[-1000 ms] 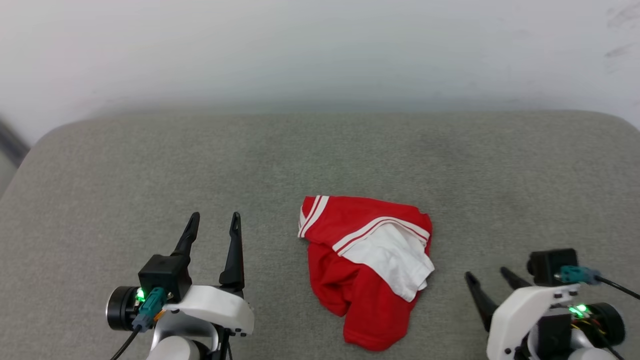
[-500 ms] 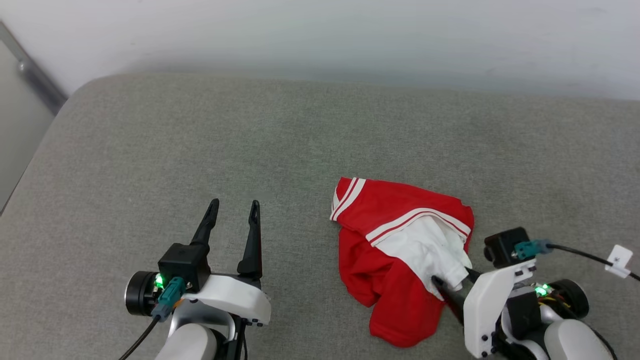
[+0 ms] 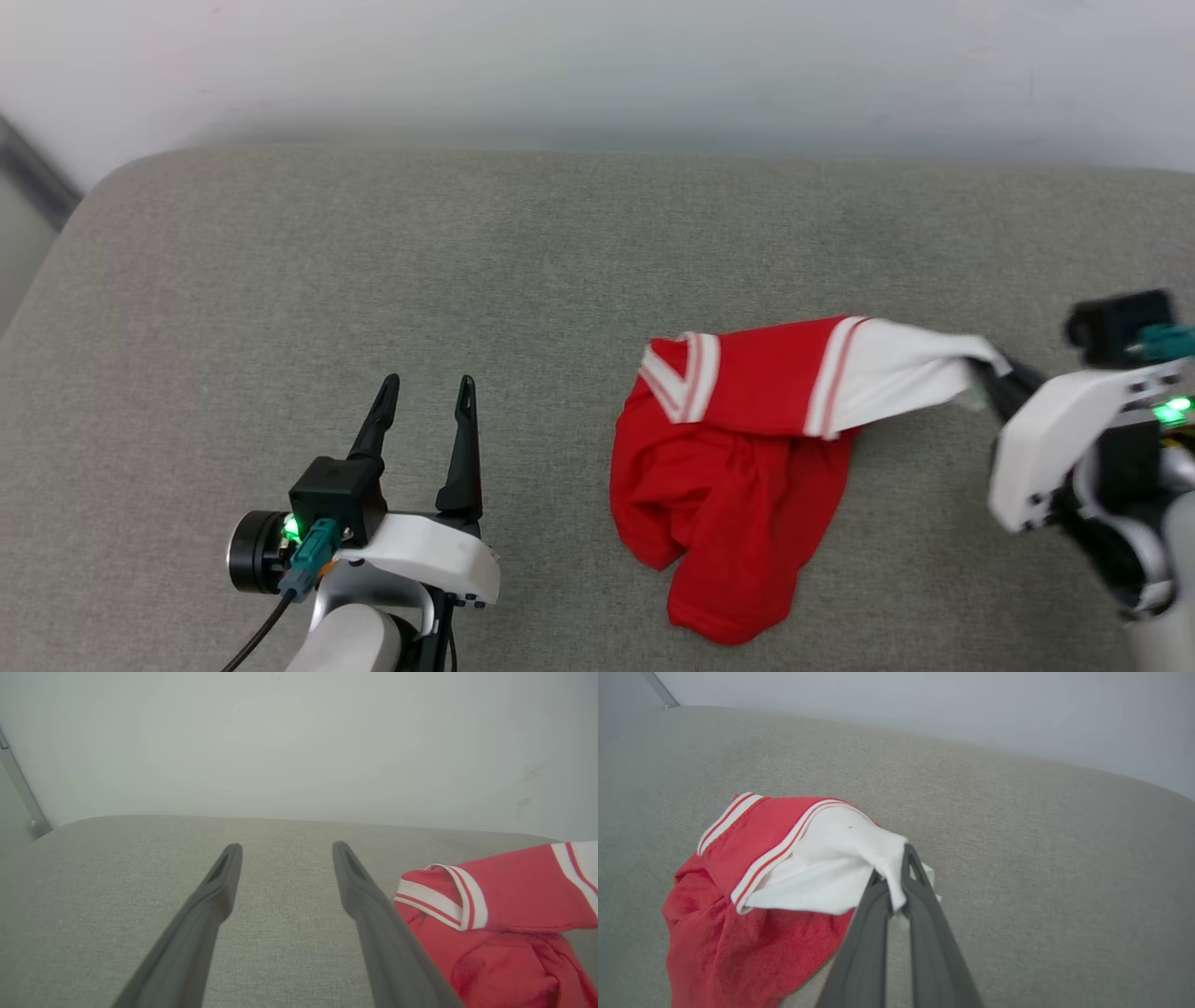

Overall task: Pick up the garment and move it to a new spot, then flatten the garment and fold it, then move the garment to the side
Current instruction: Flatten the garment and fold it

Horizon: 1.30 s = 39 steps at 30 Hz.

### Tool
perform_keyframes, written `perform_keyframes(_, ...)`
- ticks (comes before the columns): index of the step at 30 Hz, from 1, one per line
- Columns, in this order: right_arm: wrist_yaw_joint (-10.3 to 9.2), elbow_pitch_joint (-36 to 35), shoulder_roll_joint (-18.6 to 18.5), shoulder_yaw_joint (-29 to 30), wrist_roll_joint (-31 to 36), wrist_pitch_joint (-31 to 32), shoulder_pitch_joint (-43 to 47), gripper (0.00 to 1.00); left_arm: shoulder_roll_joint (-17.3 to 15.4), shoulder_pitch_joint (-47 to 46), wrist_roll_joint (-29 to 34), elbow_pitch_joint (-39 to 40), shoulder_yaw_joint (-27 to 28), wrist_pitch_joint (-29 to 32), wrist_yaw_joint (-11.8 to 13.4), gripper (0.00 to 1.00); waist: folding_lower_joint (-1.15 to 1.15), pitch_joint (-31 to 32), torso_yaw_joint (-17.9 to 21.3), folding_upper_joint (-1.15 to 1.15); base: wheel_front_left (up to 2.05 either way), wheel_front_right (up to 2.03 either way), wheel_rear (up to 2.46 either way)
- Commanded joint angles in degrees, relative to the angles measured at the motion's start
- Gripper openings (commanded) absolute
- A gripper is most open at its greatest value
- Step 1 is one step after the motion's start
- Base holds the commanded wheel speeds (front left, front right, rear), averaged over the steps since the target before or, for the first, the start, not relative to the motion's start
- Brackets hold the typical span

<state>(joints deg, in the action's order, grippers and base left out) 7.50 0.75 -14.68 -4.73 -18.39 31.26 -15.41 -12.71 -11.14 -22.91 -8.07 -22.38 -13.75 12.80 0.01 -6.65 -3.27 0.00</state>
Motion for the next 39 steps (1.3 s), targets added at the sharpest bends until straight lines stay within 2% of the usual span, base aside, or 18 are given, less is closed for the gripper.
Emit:
perform_keyframes(1, -0.02, 0.0, -0.8, 1.9, 0.6, -0.1, -0.9, 0.0, -0.2, -0.7, 0.0, 0.0, 0.0, -0.2, 0.2, 1.0, -0.01, -0.2, 0.5, 0.0, 0.0, 0.0, 0.0)
perform_keyframes(5, -0.02, 1.5, -2.1, 9.2, 1.8, -0.6, -0.9, 0.0, -0.2, -1.0, -0.1, -0.3, -0.1, -0.2, 0.2, 1.0, -0.01, -0.7, 1.2, 0.0, 0.0, 0.0, 0.0)
perform_keyframes(7, -0.03, 3.8, -1.6, 13.2, 1.7, -0.8, 0.7, 0.0, -0.2, -0.9, 0.0, -0.3, -0.2, -0.3, 0.3, 1.0, -0.01, -0.9, 1.4, 0.0, 0.0, 0.0, 0.0)
perform_keyframes(10, -0.02, 8.9, -0.2, 18.5, 1.6, -1.6, 3.2, 0.0, 0.0, -0.9, -0.1, -0.6, -0.4, -0.3, 0.4, 1.0, -0.01, -1.1, 1.5, 0.0, 0.0, 0.0, 0.0)
perform_keyframes(14, -0.01, 17.6, 1.7, 21.7, 1.9, -3.2, 6.3, 0.0, 0.0, -1.1, -0.3, -1.0, -0.5, -0.3, 0.3, 1.0, -0.01, -1.2, 1.4, 0.0, 0.0, 0.0, 0.0)
perform_keyframes(15, -0.02, 19.4, 2.3, 22.1, 2.0, -4.0, 6.7, 0.11, 0.0, -1.1, -0.4, -1.1, -0.5, -0.3, 0.4, 1.0, -0.01, -1.2, 1.4, 0.0, 0.0, 0.0, 0.0)
perform_keyframes(16, -0.02, 21.1, 3.3, 22.3, 1.6, -4.9, 7.0, 0.95, 0.0, -1.0, -0.5, -1.1, -0.5, -0.3, 0.4, 1.0, -0.01, -1.2, 1.5, 0.0, 0.0, 0.0, 0.0)
perform_keyframes(17, -0.02, 22.5, 3.6, 22.1, 1.7, -6.0, 7.1, 1.0, -0.1, -0.8, -0.5, -1.1, -0.4, -0.4, 0.6, 1.0, -0.01, -1.2, 1.5, 0.0, 0.0, 0.0, 0.0)
perform_keyframes(20, -0.04, 25.3, 4.4, 21.8, 1.3, -10.2, 6.7, 1.0, -0.3, -0.1, -0.8, -1.0, -0.2, -0.4, 0.8, 1.0, -0.01, -0.9, 1.9, 0.0, 0.0, 0.0, 0.0)
perform_keyframes(23, -0.03, 24.7, 3.7, 21.0, 0.8, -15.2, 6.1, 1.0, -0.6, 0.4, -1.0, -1.0, 0.1, -0.4, 1.2, 1.0, -0.01, -0.2, 2.3, 0.0, 0.0, 0.0, 0.0)
perform_keyframes(31, -0.03, 14.9, 2.6, 16.6, 2.3, -26.4, 9.4, 1.0, -1.5, 3.5, -1.9, -0.4, 0.8, 0.2, 2.2, 1.0, -0.01, 3.6, 3.4, 0.0, 0.0, 0.0, 0.0)
perform_keyframes(39, -0.02, 4.0, 5.9, 11.7, 6.0, -30.8, 13.5, 1.0, -2.9, 6.5, -2.4, 0.8, 1.3, 1.4, 3.3, 1.0, -0.01, 6.8, 4.1, 0.0, 0.0, 0.0, 0.0)
